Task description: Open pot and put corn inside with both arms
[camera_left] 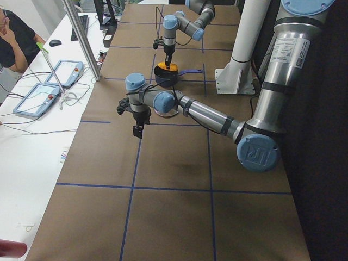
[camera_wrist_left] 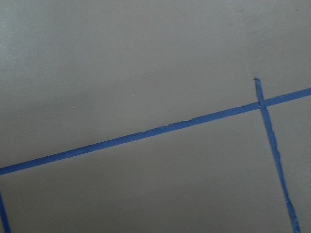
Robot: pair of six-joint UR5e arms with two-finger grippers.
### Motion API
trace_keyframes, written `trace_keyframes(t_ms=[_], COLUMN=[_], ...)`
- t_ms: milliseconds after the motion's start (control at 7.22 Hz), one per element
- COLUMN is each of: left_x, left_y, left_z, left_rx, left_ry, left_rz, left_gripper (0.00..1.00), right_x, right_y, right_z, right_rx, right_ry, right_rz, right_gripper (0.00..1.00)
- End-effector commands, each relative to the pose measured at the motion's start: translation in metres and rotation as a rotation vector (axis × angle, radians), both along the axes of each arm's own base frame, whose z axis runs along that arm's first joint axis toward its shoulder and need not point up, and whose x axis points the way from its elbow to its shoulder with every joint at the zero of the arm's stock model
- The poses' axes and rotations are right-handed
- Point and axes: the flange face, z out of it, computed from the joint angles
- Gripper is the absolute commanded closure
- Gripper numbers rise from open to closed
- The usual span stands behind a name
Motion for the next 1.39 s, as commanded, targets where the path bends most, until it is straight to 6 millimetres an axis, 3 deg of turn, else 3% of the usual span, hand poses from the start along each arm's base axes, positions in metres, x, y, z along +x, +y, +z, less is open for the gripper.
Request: trace_keyframes(t_ms=[0, 277, 416, 554, 831, 970, 1247], left_x=[-0.039, -0.074, -0.094, -0.114, -0.15, -0.182, -0.19], left_y=[0.007, 0.008, 0.009, 0.013, 0.024, 0.026, 0.027], left_z=[0.047, 0.086, 0.109, 0.13, 0.158, 0.154, 0.147], left_rx=[-0.02, -0.046, -0.096, -0.13, -0.128, -0.125, -0.114], left_ry=[-0.005, -0.018, 0.006, 0.056, 0.061, 0.064, 0.064], left_rz=[0.02, 0.013, -0.016, -0.041, -0.073, -0.133, -0.143], left_gripper=[0.0, 0.0, 0.0, 0.0, 0.0, 0.0, 0.0], right_x=[0.004, 0.03, 0.056, 0.102, 0.22, 0.273, 0.345], right_y=[-0.001, -0.022, -0.04, -0.048, -0.056, -0.07, -0.09], right_z=[-0.007, -0.012, -0.009, 0.006, 0.081, 0.115, 0.17], right_rx=[-0.001, 0.003, -0.015, -0.007, 0.093, 0.124, 0.201], right_ry=[-0.015, -0.024, -0.041, -0.07, -0.062, -0.053, -0.02], right_rz=[0.013, 0.047, 0.058, 0.047, -0.039, -0.068, -0.141], right_gripper=[0.01, 0.01, 0.01, 0.01, 0.01, 0.01, 0.01])
